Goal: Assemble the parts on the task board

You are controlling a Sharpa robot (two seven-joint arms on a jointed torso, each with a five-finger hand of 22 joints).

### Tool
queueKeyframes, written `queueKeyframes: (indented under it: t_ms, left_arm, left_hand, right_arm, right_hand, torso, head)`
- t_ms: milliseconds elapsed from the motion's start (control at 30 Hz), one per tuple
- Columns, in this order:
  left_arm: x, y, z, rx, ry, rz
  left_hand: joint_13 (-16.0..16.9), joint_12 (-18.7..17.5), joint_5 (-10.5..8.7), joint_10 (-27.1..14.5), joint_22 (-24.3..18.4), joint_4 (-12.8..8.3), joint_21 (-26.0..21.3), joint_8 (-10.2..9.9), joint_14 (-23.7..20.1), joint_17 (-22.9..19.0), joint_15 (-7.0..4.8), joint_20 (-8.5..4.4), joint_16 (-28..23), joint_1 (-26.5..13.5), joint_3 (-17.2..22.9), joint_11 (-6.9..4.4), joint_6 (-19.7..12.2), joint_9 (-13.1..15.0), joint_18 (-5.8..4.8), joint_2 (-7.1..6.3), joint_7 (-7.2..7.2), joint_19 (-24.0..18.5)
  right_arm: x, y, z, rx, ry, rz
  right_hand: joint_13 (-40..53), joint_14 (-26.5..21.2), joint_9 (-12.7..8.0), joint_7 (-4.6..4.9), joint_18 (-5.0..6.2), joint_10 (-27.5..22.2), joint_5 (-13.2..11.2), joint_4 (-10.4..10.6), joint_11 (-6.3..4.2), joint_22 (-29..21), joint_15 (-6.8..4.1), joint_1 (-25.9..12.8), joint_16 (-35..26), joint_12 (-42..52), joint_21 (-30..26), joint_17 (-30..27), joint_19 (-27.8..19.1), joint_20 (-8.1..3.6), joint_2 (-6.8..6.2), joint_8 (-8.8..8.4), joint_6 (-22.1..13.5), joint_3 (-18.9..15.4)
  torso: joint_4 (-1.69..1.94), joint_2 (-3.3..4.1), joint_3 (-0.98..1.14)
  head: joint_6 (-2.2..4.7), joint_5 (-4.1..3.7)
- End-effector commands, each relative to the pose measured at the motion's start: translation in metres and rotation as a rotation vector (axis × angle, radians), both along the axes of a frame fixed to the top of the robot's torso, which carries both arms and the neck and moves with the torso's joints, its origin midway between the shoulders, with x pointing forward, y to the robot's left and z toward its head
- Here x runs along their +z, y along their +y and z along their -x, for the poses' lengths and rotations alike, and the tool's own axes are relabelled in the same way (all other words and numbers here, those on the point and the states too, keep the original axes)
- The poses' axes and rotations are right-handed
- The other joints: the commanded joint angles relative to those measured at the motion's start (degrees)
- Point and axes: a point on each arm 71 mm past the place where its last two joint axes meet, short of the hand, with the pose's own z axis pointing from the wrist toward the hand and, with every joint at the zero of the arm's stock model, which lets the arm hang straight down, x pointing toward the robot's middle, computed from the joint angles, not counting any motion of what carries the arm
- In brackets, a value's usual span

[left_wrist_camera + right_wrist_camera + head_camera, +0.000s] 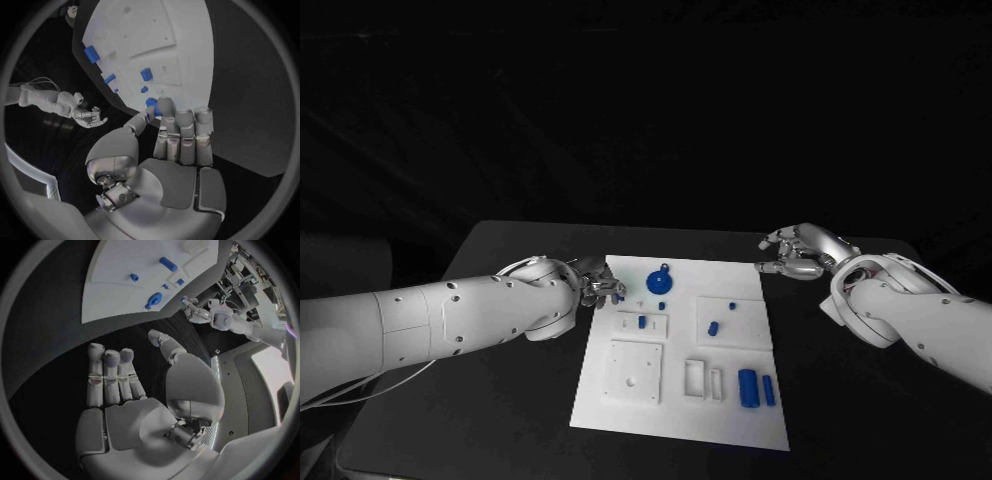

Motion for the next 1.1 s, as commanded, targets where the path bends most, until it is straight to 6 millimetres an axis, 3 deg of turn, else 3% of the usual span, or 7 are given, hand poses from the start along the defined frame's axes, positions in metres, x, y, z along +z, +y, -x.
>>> queueKeyframes:
  t_ms: [33, 400, 1100]
  left_arm:
    - [-0.004, -0.003, 0.002, 0.002, -0.014, -0.022]
    - [-0.020, -0.008, 0.012, -0.022, 0.011, -0.054]
    - [-0.028, -0.012, 0.014, -0.043, -0.004, -0.095]
  left_hand:
    - [0.9, 1.2, 0.70, 2.0, 1.3, -0.2, 1.0, 0.4, 3.0, 0.4, -3.99, -6.29, 1.0, 0.1, 0.2, -2.57, 2.2, 0.2, 1.26, 0.39, -1.72, 0.5]
    - [3.3, 4.6, 2.60, 1.7, 1.2, -0.2, 3.6, 1.8, 3.4, 1.1, -4.95, -6.95, 3.9, -0.9, 0.4, -3.26, 3.2, 1.7, 1.66, 0.67, -2.40, 0.8]
    - [4.1, 6.2, 3.07, 1.6, 1.1, -0.2, 4.7, 2.5, 3.7, 1.2, -5.12, -7.21, 5.1, -1.3, 0.7, -3.50, 3.4, 2.6, 1.93, 0.64, -2.67, 1.0]
  right_arm:
    - [0.000, 0.001, 0.000, 0.009, 0.001, 0.003]
    - [0.000, -0.001, 0.001, 0.007, 0.001, 0.004]
    - [0.000, -0.002, 0.001, 0.007, 0.001, 0.004]
  right_hand:
    - [-0.1, -0.3, -0.1, 0.43, 3.89, -0.4, 0.3, 0.0, -0.04, 0.0, -0.01, 0.0, 0.3, 0.2, -0.2, -0.1, -0.1, 0.09, 0.43, 0.29, 0.1, 0.2]
    - [-0.1, -0.4, -0.1, 0.43, 3.89, -0.4, 0.3, 0.0, -0.05, 0.1, -0.01, 0.0, 0.3, 0.2, -0.2, -0.1, -0.1, 0.09, 0.43, 0.29, 0.1, 0.2]
    - [-0.1, -0.4, -0.1, 0.43, 3.89, -0.4, 0.3, 0.0, -0.04, 0.1, -0.01, -0.1, 0.4, 0.2, -0.2, -0.2, -0.1, 0.10, 0.44, 0.30, 0.1, 0.2]
  torso:
    - [-0.08, 0.06, 0.01]
    - [-0.16, 0.10, 0.06]
    - [-0.16, 0.09, 0.06]
  head:
    - [-0.14, 0.15]
    - [-0.51, 0.06]
    - [-0.81, 0.11]
